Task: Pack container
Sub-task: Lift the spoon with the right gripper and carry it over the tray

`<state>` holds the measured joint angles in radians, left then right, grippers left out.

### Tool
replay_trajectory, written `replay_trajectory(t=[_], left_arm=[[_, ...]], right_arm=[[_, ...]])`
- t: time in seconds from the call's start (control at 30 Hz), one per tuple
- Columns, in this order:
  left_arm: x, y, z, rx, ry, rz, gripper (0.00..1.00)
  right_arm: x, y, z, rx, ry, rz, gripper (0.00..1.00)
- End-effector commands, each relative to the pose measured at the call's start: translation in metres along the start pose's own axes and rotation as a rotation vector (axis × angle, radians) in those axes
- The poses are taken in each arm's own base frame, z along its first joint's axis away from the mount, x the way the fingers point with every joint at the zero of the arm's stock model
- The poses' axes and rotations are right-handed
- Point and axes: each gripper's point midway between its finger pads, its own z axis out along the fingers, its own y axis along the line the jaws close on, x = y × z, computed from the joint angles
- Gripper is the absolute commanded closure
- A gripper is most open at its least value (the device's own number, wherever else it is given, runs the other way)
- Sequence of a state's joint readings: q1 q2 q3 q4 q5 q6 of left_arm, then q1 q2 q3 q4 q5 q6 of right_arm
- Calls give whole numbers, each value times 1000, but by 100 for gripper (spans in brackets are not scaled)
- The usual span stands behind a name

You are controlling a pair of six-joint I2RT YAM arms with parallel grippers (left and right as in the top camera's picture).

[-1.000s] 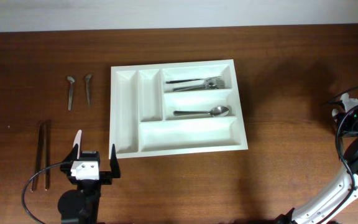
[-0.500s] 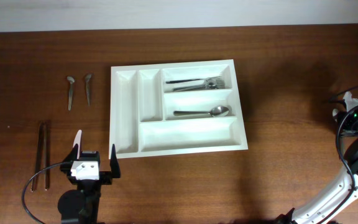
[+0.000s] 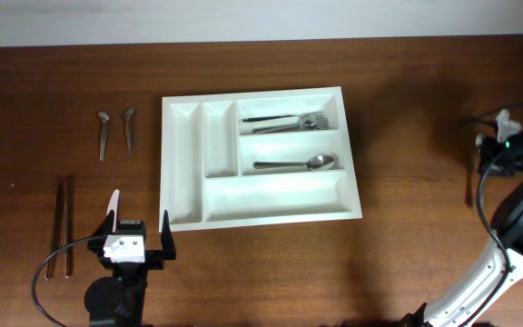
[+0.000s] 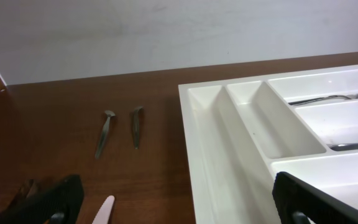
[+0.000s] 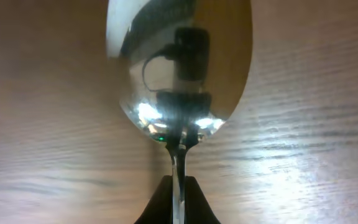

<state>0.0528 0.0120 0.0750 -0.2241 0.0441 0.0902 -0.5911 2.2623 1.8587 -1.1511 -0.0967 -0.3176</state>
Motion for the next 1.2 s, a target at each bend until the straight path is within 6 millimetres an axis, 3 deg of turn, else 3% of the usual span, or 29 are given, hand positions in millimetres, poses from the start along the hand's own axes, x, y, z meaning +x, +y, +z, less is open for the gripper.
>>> replay_trajectory(t=[0.0, 0.23, 0.5, 0.8, 1.17], left_arm=[[2, 2, 0, -12, 0, 16, 1], [2, 2, 0, -12, 0, 16, 1], [2, 2, 0, -12, 0, 16, 1], [2, 2, 0, -12, 0, 16, 1], [2, 2, 0, -13, 0, 16, 1]], right_arm=[[-23, 23, -16, -18, -46, 73, 96], [-48, 70, -61, -56, -100, 210, 96], [-74, 171, -101, -383, -116, 483, 96], [-58, 261, -94, -402, -5, 585, 96], [-16, 362, -84, -338, 179, 1064, 96]])
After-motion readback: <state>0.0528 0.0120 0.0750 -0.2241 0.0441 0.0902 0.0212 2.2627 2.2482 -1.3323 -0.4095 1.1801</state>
